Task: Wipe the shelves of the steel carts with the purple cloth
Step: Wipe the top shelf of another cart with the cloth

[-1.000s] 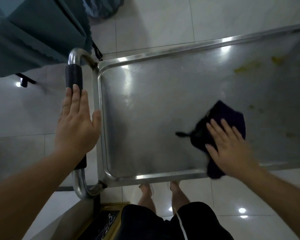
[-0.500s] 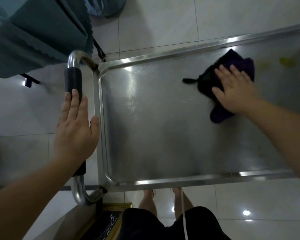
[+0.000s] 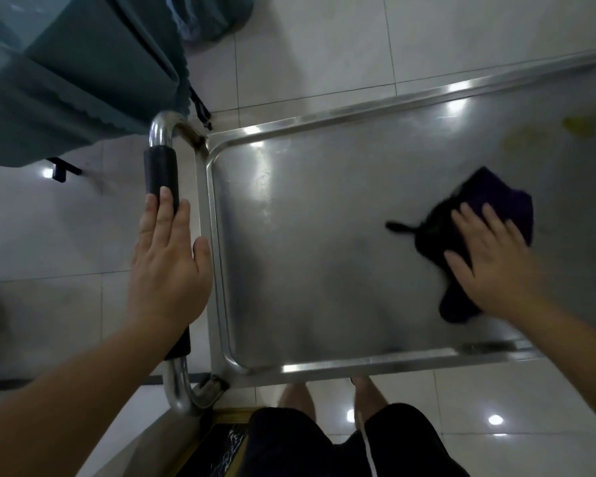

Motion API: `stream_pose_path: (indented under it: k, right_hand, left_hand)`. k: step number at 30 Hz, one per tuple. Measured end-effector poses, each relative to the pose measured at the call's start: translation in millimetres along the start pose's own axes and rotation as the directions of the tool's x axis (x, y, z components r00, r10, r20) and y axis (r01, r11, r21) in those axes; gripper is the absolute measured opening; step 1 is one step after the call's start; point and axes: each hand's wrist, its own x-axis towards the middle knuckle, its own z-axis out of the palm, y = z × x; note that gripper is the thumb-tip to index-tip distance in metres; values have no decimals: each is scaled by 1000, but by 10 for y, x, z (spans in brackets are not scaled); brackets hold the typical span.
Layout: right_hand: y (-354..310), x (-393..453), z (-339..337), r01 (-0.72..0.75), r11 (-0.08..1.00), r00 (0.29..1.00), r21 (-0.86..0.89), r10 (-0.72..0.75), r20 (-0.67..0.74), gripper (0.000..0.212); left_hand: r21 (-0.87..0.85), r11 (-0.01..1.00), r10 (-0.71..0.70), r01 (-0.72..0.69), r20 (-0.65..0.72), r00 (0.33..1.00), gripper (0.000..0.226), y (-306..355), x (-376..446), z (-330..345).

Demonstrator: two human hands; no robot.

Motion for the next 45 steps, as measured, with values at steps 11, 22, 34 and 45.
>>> stream_pose_path:
  k: [11,22,34,45]
  right_hand:
    - [-1555,-1130,916,-107,994,989,10,108,-104,70]
    - [-3063,-911,1273,465,882,885,79,-466,-2,64]
    - [-803,-435,521,-544,808,803,226,580,-140,70]
    - [-3709,-647,1336,367,927,930,83,-362,-65,66]
  left_hand:
    - [-43,999,-3,4,5,1000,61,30,4,-42]
    - [-37,999,11,-13,-33,999,62,41,-3,-13]
    - [-30,999,32,-32,-9,999,65,8,21,-23]
    - [-25,998,54,-56,-67,996,62,6,30,1]
